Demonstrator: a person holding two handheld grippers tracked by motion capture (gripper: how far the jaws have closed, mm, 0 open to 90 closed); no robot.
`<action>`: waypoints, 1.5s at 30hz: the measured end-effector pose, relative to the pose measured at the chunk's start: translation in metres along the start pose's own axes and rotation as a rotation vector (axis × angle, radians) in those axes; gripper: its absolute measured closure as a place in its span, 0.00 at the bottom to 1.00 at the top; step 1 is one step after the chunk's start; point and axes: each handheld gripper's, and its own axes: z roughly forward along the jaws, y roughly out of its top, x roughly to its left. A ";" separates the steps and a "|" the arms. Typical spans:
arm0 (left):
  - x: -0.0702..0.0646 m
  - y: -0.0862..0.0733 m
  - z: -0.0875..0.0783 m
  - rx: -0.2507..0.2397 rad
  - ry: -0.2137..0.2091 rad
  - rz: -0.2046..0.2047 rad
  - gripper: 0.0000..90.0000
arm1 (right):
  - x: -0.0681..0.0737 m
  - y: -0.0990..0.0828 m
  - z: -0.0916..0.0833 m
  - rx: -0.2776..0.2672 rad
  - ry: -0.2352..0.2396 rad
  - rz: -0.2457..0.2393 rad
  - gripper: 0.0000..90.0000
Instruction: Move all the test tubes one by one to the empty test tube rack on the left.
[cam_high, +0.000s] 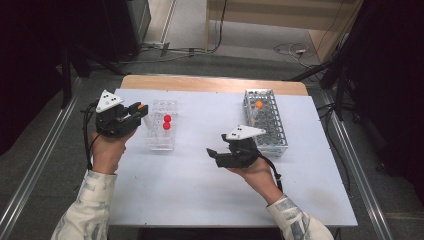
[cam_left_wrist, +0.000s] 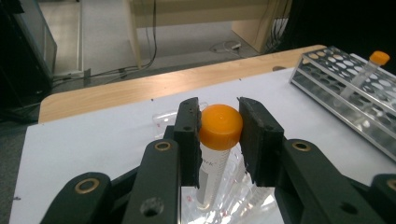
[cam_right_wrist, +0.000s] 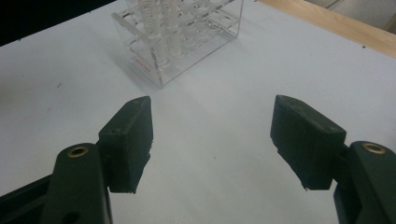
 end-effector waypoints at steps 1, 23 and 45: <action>0.000 0.001 0.002 -0.001 0.002 -0.002 0.78 | 0.000 0.000 0.000 -0.001 0.000 -0.001 0.32; -0.004 -0.018 0.032 0.064 0.036 0.010 0.77 | -0.001 0.000 -0.003 -0.008 -0.004 0.000 0.32; -0.002 -0.019 0.023 0.044 -0.004 -0.117 0.36 | -0.023 -0.003 -0.008 -0.021 -0.092 0.053 0.33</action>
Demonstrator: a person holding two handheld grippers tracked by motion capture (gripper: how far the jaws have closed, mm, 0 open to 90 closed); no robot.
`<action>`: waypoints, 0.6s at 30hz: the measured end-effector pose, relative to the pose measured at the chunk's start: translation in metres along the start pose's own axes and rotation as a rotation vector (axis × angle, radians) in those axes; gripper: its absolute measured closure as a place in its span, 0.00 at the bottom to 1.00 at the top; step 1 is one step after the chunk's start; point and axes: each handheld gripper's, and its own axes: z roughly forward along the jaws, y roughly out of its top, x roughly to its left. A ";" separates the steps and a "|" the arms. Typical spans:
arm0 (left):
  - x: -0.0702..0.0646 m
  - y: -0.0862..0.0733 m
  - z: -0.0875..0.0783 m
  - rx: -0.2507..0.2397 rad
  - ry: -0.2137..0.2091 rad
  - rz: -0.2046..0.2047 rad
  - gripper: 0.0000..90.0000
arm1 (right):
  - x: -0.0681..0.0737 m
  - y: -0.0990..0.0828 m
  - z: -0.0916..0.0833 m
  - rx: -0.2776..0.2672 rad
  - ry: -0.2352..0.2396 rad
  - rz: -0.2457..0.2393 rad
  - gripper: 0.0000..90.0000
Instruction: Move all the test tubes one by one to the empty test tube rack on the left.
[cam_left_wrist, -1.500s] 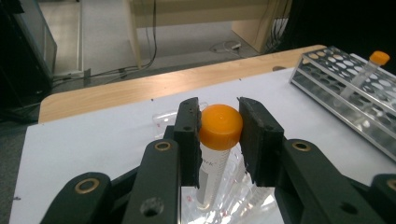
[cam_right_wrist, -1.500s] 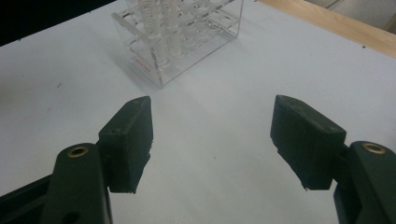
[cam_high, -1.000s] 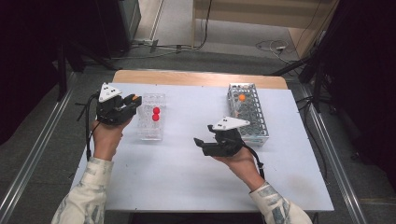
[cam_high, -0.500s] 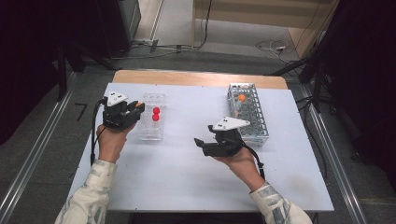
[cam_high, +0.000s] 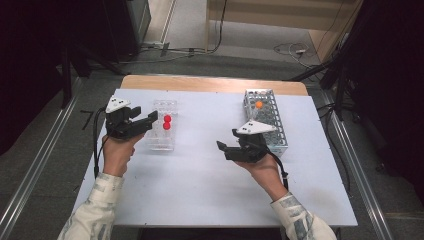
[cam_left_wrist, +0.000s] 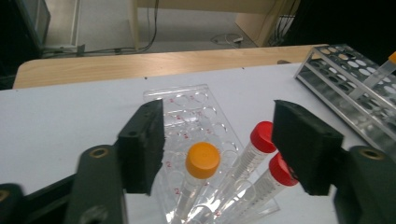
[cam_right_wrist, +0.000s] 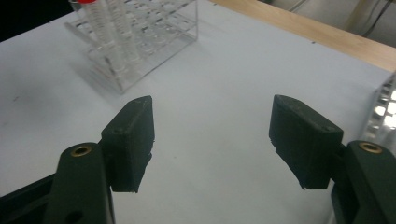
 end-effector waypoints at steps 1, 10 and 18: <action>-0.001 0.000 -0.001 0.000 -0.003 -0.002 0.34 | -0.003 0.000 -0.001 -0.002 -0.011 0.000 0.33; -0.010 0.003 -0.008 -0.028 -0.011 0.008 0.30 | -0.046 -0.002 -0.012 -0.049 -0.158 0.098 0.37; -0.012 0.004 -0.009 -0.032 -0.013 0.014 0.30 | -0.084 -0.007 -0.007 -0.039 -0.297 0.159 0.41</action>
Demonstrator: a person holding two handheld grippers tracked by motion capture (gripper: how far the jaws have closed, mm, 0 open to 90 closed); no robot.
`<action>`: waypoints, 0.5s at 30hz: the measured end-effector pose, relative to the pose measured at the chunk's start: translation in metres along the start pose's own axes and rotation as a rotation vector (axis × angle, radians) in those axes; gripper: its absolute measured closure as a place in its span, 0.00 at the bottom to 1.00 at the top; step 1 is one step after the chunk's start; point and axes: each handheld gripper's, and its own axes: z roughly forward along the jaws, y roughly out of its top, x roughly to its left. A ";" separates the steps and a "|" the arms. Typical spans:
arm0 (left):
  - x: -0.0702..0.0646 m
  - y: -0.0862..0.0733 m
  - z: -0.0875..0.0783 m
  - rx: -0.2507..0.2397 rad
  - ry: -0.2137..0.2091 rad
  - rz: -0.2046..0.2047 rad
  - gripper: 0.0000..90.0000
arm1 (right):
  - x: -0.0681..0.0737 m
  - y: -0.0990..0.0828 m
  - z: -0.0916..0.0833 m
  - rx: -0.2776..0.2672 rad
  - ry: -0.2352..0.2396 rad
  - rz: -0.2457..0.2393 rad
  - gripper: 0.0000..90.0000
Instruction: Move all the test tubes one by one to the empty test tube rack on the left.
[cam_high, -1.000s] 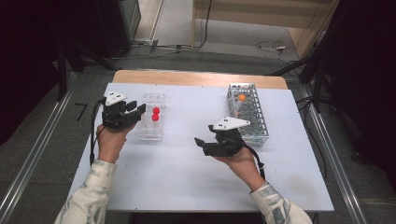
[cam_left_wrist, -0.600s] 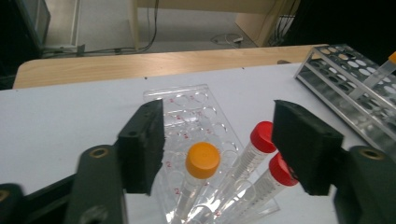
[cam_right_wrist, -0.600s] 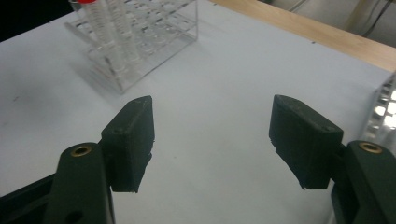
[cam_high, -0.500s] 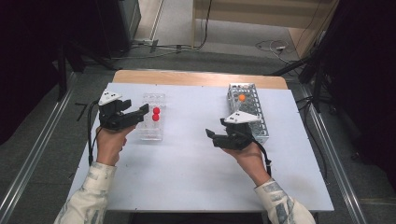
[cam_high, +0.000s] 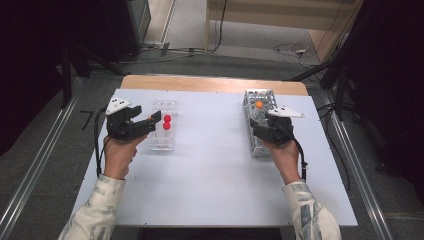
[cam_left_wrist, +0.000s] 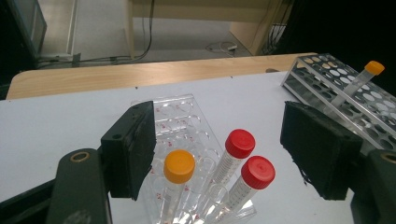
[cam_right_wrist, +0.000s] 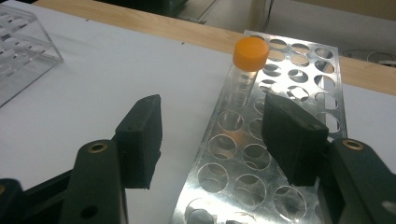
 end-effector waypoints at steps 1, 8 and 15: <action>0.000 0.000 0.000 0.001 0.001 0.000 0.30 | -0.002 0.001 0.002 0.005 -0.002 0.006 0.41; -0.001 0.000 -0.001 -0.001 -0.001 0.003 0.31 | -0.013 0.009 0.021 0.034 -0.016 0.007 0.48; -0.001 0.001 -0.003 -0.008 0.001 0.001 0.31 | -0.020 0.015 0.039 0.075 -0.031 0.026 0.58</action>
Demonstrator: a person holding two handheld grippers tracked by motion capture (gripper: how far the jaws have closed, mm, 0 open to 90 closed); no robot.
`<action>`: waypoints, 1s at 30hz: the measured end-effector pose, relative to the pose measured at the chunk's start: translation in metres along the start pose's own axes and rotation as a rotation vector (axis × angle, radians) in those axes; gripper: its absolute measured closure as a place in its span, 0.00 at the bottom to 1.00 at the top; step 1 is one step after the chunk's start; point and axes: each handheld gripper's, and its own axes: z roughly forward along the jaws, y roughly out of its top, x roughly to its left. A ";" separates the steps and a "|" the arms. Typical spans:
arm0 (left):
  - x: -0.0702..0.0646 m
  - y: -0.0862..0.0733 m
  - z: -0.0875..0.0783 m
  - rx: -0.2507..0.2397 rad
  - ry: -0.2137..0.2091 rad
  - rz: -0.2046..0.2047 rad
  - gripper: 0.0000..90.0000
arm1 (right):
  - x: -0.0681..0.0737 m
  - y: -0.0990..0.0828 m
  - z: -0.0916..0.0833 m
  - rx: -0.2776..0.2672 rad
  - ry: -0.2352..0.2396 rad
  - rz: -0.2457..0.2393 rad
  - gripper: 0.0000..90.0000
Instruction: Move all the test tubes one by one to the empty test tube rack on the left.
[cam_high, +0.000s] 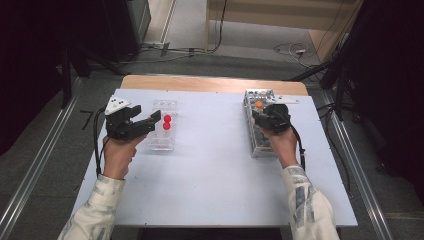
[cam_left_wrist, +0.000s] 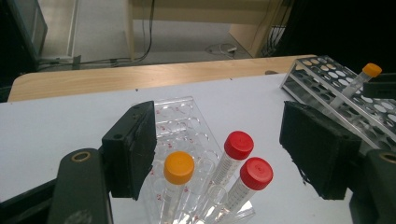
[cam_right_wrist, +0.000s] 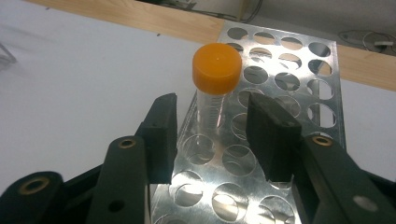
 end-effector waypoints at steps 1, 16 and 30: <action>0.000 0.000 0.000 0.001 -0.001 0.000 0.31 | 0.000 0.001 0.002 0.007 -0.005 -0.003 0.59; -0.001 0.000 0.000 -0.001 -0.005 0.004 0.31 | -0.002 0.011 0.021 0.087 -0.015 -0.006 0.70; -0.002 0.000 0.000 0.003 -0.007 0.008 0.31 | 0.002 0.013 0.022 0.084 -0.020 -0.043 0.79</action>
